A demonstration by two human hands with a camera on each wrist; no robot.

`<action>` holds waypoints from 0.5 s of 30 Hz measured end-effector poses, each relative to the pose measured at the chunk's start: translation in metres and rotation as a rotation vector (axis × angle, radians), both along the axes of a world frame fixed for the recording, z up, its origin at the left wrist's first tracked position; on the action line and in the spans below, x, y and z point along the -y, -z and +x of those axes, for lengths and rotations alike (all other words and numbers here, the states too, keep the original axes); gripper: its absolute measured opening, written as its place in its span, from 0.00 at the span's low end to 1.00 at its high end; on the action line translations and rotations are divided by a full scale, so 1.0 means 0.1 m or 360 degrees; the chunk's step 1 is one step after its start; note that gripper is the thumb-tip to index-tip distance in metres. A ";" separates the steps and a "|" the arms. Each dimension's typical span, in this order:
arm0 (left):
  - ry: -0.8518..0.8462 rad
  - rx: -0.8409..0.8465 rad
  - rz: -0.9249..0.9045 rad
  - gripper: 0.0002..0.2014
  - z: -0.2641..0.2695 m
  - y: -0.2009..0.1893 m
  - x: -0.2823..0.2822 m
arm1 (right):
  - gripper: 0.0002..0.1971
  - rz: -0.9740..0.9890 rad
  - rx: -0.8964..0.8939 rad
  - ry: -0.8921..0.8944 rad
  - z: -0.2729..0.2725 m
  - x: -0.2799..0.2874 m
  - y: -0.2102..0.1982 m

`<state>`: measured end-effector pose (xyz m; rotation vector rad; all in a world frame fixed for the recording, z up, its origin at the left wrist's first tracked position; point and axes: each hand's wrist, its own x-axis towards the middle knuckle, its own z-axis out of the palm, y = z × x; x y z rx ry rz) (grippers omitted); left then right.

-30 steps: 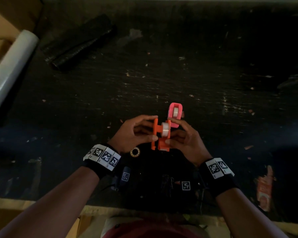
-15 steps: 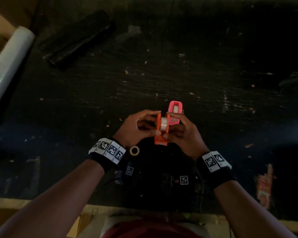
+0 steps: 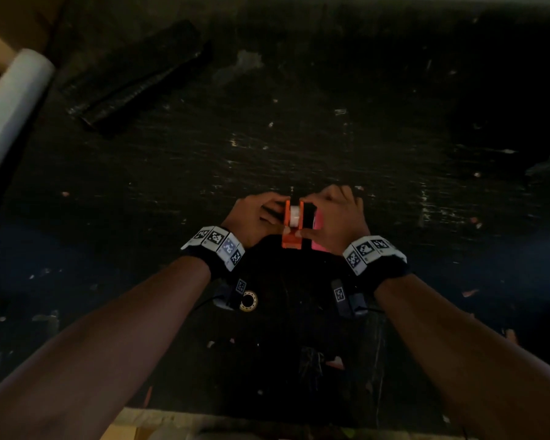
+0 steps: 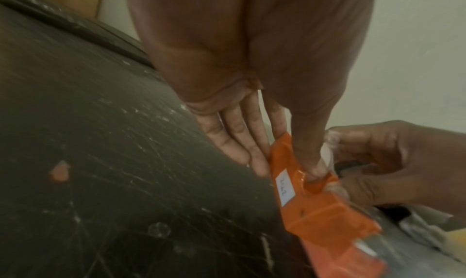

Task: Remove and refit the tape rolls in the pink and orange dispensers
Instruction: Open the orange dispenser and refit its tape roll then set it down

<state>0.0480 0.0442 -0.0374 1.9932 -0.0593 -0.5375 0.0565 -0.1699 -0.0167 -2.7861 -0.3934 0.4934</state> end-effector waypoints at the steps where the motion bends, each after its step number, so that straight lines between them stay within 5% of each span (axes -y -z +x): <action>1: 0.0006 0.0015 0.0024 0.32 0.05 0.07 0.00 | 0.36 -0.0023 0.0012 0.0005 0.04 -0.01 0.05; 9: 0.0095 -0.0066 0.0162 0.34 0.19 0.38 0.05 | 0.36 -0.0154 -0.0103 -0.0046 0.13 -0.02 0.29; 12: 0.0191 -0.0089 0.0239 0.43 0.17 0.34 0.01 | 0.40 -0.0151 -0.0111 -0.0064 0.16 0.03 0.27; 15: 0.0444 -0.0010 0.0474 0.57 0.16 0.31 -0.02 | 0.32 0.0034 0.0018 -0.0065 0.18 0.06 0.22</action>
